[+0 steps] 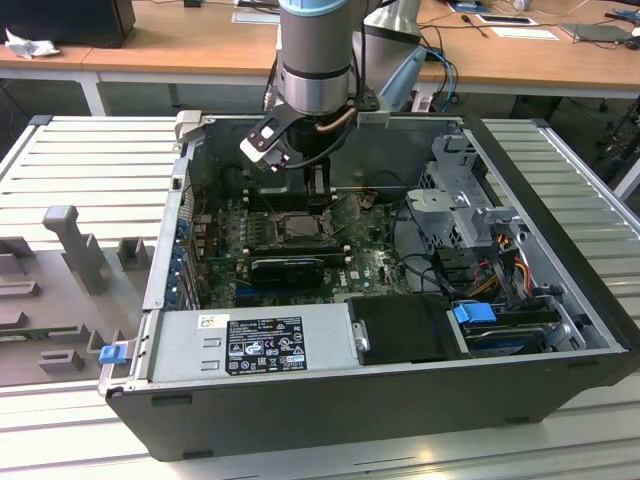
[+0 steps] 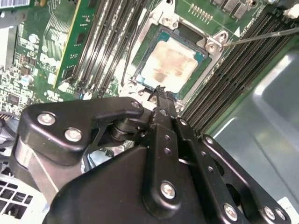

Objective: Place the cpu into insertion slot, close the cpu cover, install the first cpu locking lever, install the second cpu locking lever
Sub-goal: 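Close the cpu cover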

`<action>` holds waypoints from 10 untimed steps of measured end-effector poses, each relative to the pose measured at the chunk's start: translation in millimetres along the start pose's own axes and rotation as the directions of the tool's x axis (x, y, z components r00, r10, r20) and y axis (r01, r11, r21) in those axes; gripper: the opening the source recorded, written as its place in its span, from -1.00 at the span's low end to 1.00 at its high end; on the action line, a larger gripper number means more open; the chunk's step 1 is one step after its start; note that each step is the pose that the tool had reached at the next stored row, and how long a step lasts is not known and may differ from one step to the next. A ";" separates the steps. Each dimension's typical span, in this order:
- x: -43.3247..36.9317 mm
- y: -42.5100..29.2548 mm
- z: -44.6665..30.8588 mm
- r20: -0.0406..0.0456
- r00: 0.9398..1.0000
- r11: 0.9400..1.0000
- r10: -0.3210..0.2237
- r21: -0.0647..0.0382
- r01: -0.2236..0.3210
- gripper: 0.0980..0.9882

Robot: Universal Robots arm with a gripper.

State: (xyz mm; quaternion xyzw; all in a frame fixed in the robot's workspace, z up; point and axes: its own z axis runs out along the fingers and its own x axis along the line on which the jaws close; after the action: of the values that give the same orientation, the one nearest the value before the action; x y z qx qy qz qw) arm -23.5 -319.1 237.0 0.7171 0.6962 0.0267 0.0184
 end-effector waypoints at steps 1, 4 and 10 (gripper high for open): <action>0.0 0.9 -0.1 0.000 1.000 1.000 0.000 0.000 0.000 -0.98; 0.1 1.5 -4.6 0.000 1.000 1.000 0.000 0.000 0.000 -0.98; 0.3 4.3 -9.5 0.000 1.000 1.000 0.000 0.000 0.000 -0.98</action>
State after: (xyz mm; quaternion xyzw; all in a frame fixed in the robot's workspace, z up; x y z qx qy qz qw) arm -19.8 -319.0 246.8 0.7172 0.6962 0.0267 0.0184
